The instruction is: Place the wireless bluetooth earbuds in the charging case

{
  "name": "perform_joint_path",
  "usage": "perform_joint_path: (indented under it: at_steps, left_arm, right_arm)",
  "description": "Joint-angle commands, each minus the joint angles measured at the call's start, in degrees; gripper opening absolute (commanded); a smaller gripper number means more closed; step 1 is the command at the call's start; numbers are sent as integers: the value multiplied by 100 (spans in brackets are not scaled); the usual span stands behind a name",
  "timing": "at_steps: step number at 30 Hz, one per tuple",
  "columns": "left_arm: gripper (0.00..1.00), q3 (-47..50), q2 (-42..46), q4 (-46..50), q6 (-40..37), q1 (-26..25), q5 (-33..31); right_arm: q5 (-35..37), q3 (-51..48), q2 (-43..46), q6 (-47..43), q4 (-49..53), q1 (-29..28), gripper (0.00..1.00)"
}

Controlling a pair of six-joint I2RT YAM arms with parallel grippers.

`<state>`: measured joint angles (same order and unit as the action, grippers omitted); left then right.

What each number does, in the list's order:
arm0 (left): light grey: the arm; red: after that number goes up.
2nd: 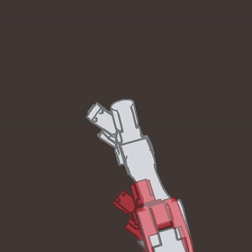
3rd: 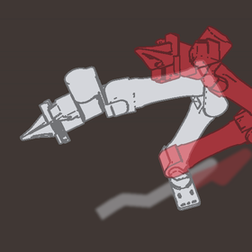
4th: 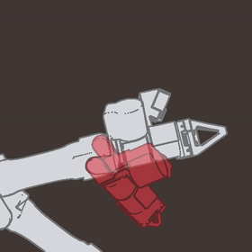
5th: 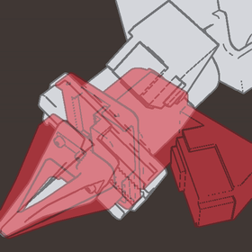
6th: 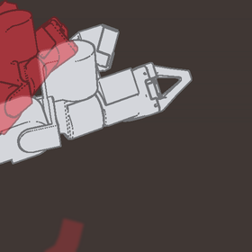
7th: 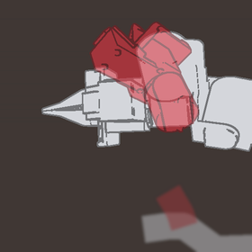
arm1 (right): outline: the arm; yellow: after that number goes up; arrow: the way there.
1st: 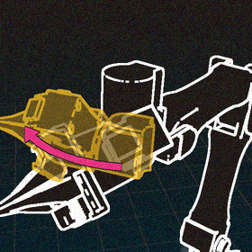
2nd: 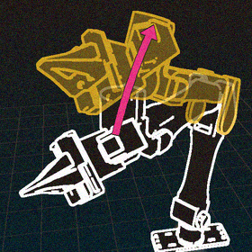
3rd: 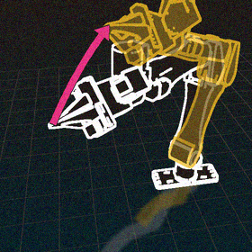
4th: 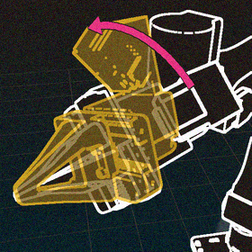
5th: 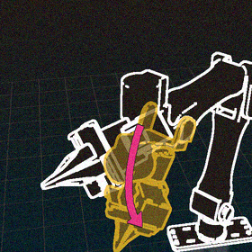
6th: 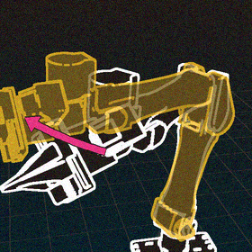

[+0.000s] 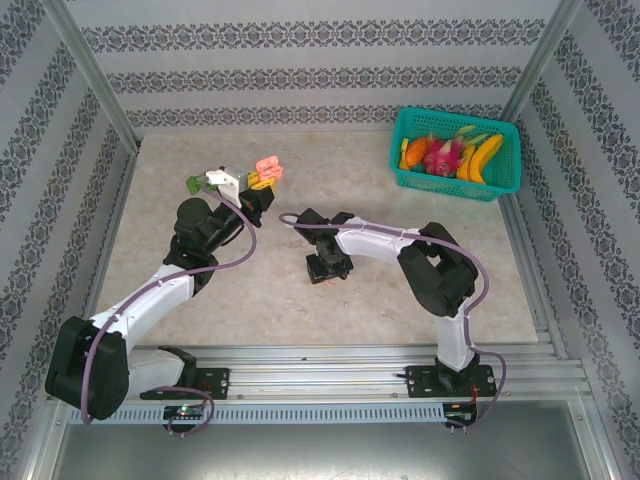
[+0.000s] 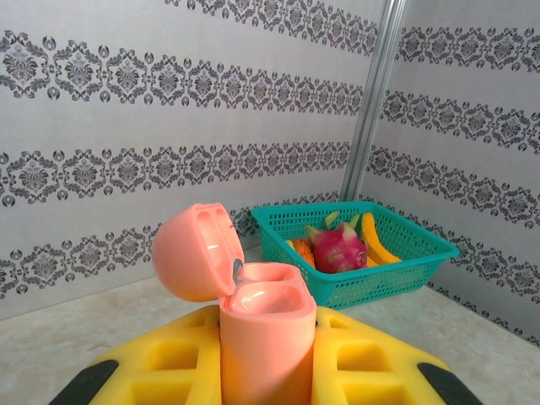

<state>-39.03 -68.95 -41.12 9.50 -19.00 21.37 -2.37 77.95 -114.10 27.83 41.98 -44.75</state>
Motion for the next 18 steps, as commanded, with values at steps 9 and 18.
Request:
perform_joint_path:
  at_steps: [9,18]
  left_arm:
    - [0,-163,-17,-201,7,65,99]
    - [0,-180,-18,-203,21,68,122]
  right_arm:
    - [132,54,-73,-120,197,-86,44]
    - [121,-42,19,-69,182,-139,40]
